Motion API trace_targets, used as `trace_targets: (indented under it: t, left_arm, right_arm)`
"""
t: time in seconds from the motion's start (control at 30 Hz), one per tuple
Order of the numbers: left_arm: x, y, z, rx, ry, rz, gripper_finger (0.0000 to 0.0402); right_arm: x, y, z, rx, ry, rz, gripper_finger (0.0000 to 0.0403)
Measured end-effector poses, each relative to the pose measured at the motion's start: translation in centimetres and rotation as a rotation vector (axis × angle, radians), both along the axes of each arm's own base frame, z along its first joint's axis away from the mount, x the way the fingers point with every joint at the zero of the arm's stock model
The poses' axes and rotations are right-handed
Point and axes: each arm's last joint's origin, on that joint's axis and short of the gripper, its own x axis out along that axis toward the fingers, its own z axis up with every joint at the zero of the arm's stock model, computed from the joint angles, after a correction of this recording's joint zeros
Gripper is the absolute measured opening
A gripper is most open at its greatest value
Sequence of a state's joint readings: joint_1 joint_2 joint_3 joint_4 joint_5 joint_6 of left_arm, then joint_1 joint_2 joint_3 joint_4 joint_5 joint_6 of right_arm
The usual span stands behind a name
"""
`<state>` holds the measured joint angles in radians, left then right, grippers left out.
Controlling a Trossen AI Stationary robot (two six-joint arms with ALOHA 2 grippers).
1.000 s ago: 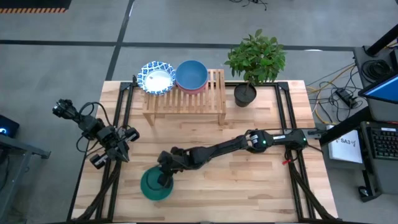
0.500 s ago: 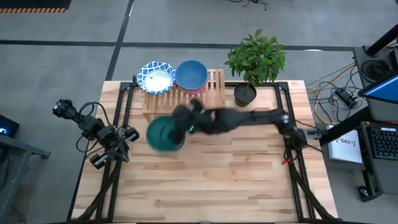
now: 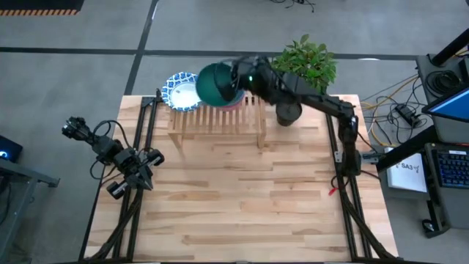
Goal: Place and stack bowls onto a shelf
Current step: Stack the dark green bowl on top of the blue bowl on the shelf
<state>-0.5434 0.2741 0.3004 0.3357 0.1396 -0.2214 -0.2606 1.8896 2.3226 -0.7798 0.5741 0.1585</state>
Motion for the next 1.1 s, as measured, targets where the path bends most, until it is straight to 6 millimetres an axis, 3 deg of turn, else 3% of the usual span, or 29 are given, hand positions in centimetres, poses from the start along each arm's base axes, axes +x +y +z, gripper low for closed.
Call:
trace_targets:
  t: [0.17,0.33,1.1]
  left_arm:
    - [0.0,0.0,0.0,-0.002,-0.002,0.001,0.0000]
    - [0.0,0.0,0.0,0.000,-0.007,0.003,0.0000]
    - [0.0,0.0,0.0,0.003,-0.009,0.005,0.0000]
  right_arm:
    - [-0.2,-3.9,-1.3,0.057,0.005,-0.030,0.0010]
    - [0.0,-5.6,-2.3,0.088,0.018,-0.017,0.0011]
    - [0.1,-5.1,-2.8,0.091,0.088,0.030,0.0013]
